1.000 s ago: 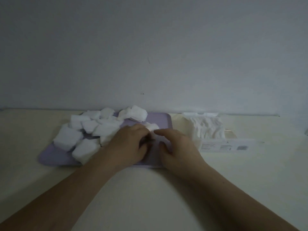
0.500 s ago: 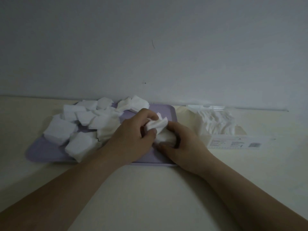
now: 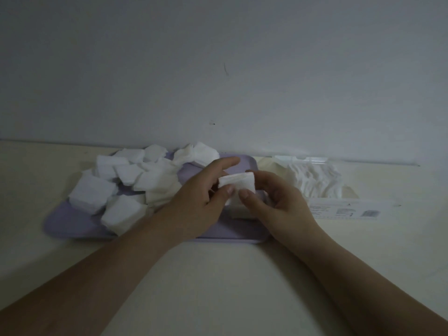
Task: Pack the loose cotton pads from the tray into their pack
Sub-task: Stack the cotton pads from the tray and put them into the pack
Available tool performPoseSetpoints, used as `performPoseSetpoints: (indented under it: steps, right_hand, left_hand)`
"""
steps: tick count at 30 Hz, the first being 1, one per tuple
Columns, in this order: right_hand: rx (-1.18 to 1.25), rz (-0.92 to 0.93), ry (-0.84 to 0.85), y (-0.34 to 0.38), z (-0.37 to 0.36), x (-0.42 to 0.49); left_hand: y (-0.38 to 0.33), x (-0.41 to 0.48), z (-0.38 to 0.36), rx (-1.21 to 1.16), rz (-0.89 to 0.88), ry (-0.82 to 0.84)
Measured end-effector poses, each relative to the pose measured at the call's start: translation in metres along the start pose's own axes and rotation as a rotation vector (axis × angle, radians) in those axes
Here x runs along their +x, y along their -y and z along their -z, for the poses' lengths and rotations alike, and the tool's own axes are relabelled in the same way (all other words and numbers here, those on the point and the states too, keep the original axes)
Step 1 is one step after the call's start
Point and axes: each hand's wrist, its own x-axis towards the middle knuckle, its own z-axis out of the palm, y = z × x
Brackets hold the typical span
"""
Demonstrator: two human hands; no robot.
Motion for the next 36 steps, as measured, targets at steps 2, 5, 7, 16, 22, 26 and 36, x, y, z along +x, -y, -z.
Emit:
performPoseSetpoints:
  steps: [2, 5, 7, 16, 22, 26, 36]
  right_hand:
    - [0.019, 0.024, -0.026, 0.000, -0.002, -0.001]
    - [-0.066, 0.020, -0.206, -0.001, -0.005, 0.000]
    - [-0.106, 0.003, -0.286, 0.000, -0.007, 0.001]
    - [0.164, -0.128, -0.273, 0.002, -0.005, 0.001]
    - [0.125, -0.126, -0.257, 0.002, -0.005, 0.001]
    - [0.010, -0.129, -0.250, -0.001, -0.003, 0.001]
    - [0.076, -0.119, -0.245, -0.003, -0.006, 0.002]
  left_hand:
    - [0.002, 0.000, -0.004, -0.006, 0.018, 0.003]
    - [0.010, 0.000, -0.006, 0.048, 0.073, 0.039]
    - [0.012, 0.001, -0.007, 0.111, 0.085, 0.105]
    - [0.005, -0.002, -0.005, 0.164, 0.133, 0.208]
    - [0.001, -0.005, -0.004, 0.160, 0.153, 0.220]
    - [0.000, -0.002, 0.001, 0.063, 0.183, 0.320]
    - [0.000, -0.001, 0.011, -0.274, 0.223, 0.165]
